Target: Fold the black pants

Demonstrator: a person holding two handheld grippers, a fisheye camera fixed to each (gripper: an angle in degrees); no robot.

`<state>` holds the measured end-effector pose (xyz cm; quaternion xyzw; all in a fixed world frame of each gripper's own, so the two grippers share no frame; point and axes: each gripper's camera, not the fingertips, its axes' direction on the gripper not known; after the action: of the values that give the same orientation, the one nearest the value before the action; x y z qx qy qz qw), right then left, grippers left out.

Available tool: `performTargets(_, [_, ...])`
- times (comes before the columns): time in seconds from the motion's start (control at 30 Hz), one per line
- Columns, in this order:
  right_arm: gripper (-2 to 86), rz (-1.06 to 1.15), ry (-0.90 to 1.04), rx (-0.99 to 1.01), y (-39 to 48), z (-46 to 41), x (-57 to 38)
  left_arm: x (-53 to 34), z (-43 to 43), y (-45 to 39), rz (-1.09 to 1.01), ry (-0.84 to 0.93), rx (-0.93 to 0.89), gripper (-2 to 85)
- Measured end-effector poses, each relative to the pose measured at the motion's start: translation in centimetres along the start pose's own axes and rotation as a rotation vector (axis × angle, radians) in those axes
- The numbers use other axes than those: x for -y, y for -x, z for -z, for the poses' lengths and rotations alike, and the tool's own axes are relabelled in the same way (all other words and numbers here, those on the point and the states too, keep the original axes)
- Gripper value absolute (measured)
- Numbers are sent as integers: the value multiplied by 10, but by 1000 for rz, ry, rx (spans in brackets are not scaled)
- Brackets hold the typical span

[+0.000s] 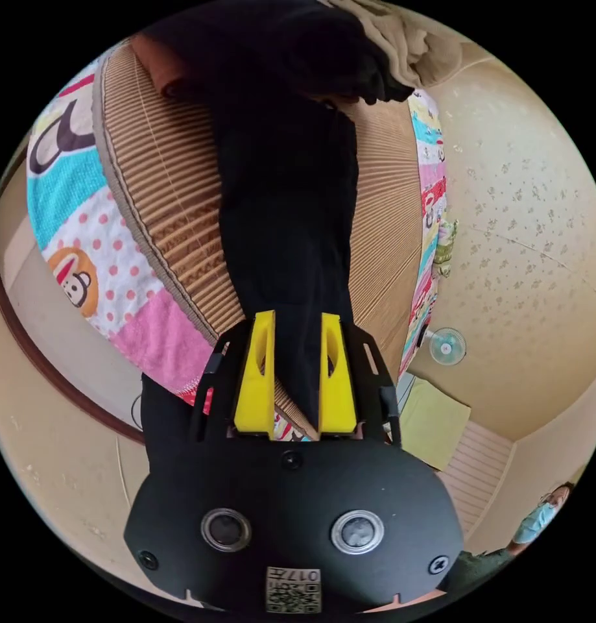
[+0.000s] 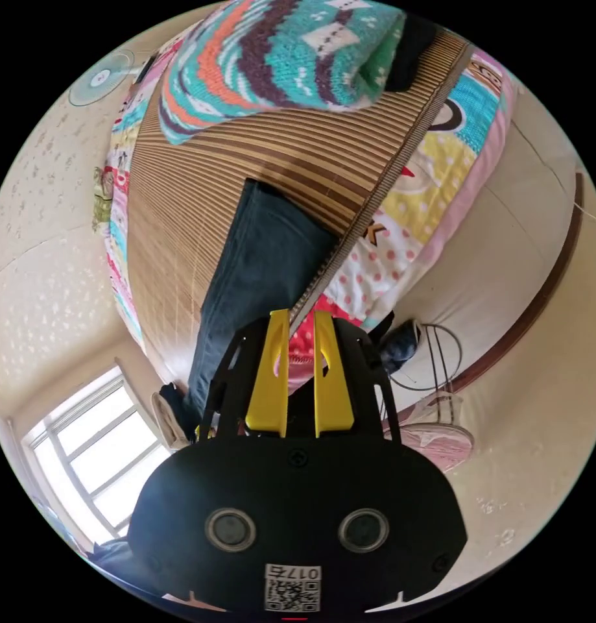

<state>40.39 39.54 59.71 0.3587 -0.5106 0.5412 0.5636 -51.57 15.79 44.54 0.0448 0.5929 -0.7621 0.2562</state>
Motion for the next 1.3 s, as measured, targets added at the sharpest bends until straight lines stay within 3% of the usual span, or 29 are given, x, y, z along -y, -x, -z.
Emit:
performTargets(0.17, [39,-9,-13,54,-15,30,-36,35,27,14,21,-137,38,133])
performTargets(0.27, [35,-57,-7,52,-38,45,-64,66,23,23,-3,-92,10,133])
performTargets(0.37, [34,-110,-3,77,-63,56,-90,81,11,24,-76,-28,98,100])
performTargets(0.47, [34,-182,-25,87,-81,63,-107,80,7,37,-48,-58,89,84])
performTargets(0.67, [47,-228,-75,282,-77,51,-107,52,23,72,48,-221,-18,132])
performTargets(0.73, [57,-187,-77,356,-63,39,-99,54,25,76,-19,-217,-77,139])
performTargets(0.83, [68,-116,-73,452,-45,23,-86,62,19,81,-69,-200,-22,152])
performTargets(0.97, [73,-83,-22,525,-26,6,-77,78,-5,99,30,-188,-218,138])
performTargets(1.03, [73,-60,7,550,-17,-1,-71,79,-13,113,142,-193,-287,92])
performTargets(1.13, [74,-32,50,558,-11,-7,-62,79,-25,130,174,-145,-516,57])
performTargets(1.2, [73,-15,57,575,-9,-8,-60,76,-21,115,45,-104,-614,50])
performTargets(1.3, [73,24,76,622,-6,-9,-55,60,-8,59,-265,-16,-579,48])
